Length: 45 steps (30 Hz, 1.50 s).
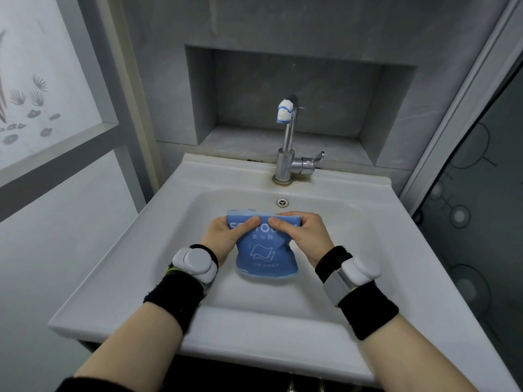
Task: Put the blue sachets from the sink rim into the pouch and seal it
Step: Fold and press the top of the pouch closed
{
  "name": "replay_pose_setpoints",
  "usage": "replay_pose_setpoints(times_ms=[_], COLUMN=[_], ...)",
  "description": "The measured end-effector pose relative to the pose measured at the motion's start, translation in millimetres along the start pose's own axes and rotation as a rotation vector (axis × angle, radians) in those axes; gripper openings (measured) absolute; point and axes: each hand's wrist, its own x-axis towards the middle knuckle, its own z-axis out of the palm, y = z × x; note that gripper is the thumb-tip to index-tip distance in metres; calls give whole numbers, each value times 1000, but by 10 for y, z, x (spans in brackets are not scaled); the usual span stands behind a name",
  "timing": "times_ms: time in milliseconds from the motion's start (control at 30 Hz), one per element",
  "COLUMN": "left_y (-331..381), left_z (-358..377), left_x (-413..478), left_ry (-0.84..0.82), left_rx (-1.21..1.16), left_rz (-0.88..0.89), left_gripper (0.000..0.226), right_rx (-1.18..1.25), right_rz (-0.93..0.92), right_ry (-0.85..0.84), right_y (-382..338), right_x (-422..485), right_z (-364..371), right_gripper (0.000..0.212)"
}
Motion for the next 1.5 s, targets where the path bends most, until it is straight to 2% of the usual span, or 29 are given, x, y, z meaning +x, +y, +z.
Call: replay_pose_setpoints(times_ms=[100,333,467,600,933,1267,1500], left_y=[-6,-5,-14,-7,50,49,44], left_z=[9,15,27,39,40,61,64], left_x=[-10,-24,-23,-14,4,40,38], left_ry=[-16,-32,-21,-18,-20,-66,-66], left_rx=[44,102,101,36,-57,-82,-158], left_rz=[24,60,62,-4,-95,-200,-234], left_gripper=[29,31,41,42,38,49,43], right_rx=[-46,-87,-88,-42,-54,-47,-57], right_rz=[3,5,12,16,33,49,62], right_ry=[-31,-39,-22,27,26,57,45], right_y=[-6,-2,-2,-6,-14,-3,11], right_x=[-14,-29,-27,-4,20,45,53], right_z=[10,3,14,24,10,-18,-8], right_gripper=[16,13,16,15,20,22,24])
